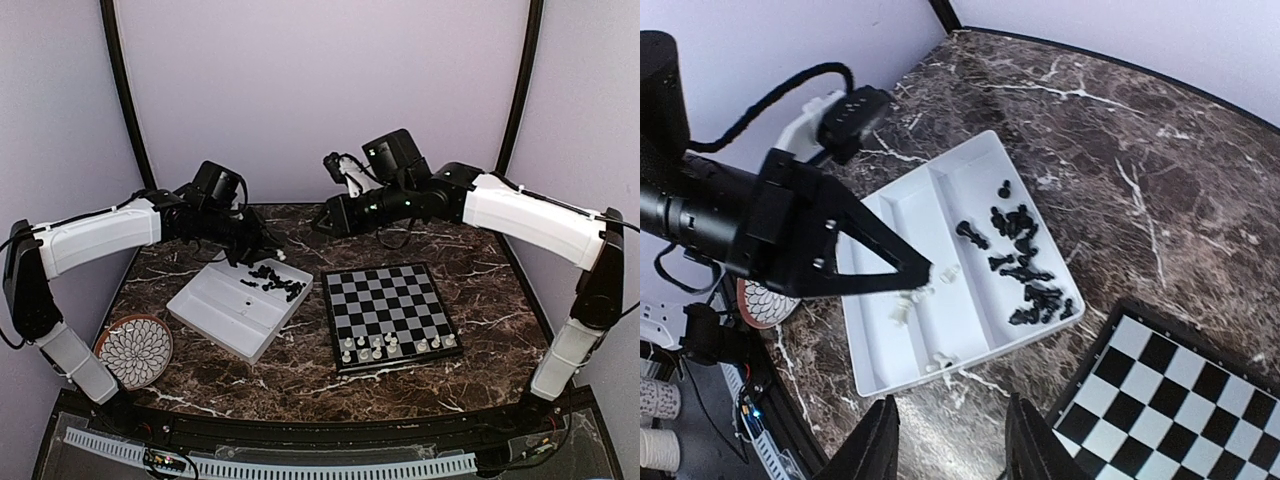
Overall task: Set up the chess pieces on the board
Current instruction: Pass from the left arm to the right, then place the king on e1, then pick up the pawn from the storage box.
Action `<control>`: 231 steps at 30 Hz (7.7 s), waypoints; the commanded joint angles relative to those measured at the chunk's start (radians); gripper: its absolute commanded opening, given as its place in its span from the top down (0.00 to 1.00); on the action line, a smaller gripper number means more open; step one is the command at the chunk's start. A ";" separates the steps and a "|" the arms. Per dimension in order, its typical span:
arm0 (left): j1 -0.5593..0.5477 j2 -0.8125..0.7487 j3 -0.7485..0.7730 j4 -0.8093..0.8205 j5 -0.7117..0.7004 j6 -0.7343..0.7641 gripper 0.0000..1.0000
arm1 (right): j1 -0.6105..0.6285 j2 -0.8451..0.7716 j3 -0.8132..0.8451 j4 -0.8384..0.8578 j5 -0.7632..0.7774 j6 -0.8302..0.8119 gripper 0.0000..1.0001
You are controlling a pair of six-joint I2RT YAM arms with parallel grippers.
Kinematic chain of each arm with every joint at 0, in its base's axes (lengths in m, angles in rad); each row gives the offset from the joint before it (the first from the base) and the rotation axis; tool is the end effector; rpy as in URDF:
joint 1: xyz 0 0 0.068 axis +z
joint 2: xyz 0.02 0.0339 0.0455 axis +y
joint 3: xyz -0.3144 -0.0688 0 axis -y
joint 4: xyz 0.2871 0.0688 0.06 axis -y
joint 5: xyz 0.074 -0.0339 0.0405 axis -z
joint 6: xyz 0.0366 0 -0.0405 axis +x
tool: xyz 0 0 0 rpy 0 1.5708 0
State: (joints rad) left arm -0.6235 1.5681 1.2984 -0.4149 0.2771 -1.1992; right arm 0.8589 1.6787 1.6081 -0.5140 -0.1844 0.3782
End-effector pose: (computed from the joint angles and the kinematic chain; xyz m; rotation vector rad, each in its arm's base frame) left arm 0.3160 -0.2396 0.3402 -0.5630 2.4971 -1.1762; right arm 0.2799 0.3346 0.4050 -0.6546 2.1936 0.8847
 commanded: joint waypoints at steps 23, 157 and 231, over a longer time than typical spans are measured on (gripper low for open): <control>-0.018 -0.139 -0.103 0.300 0.110 -0.300 1.00 | 0.144 0.147 0.156 0.038 0.149 -0.078 0.67; 0.068 -0.137 0.012 -0.108 -0.004 0.267 0.49 | -0.036 0.182 -0.212 -0.754 0.112 -0.130 0.76; 0.051 0.388 0.052 -0.200 -0.357 0.459 0.76 | -0.035 0.044 -0.148 -0.617 0.154 -0.156 0.76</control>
State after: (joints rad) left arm -0.5804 1.9671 1.3598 -0.6010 -0.0589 -0.7609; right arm 0.8303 1.7119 1.4582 -1.1469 -0.0299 0.2356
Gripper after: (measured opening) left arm 0.240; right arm 0.245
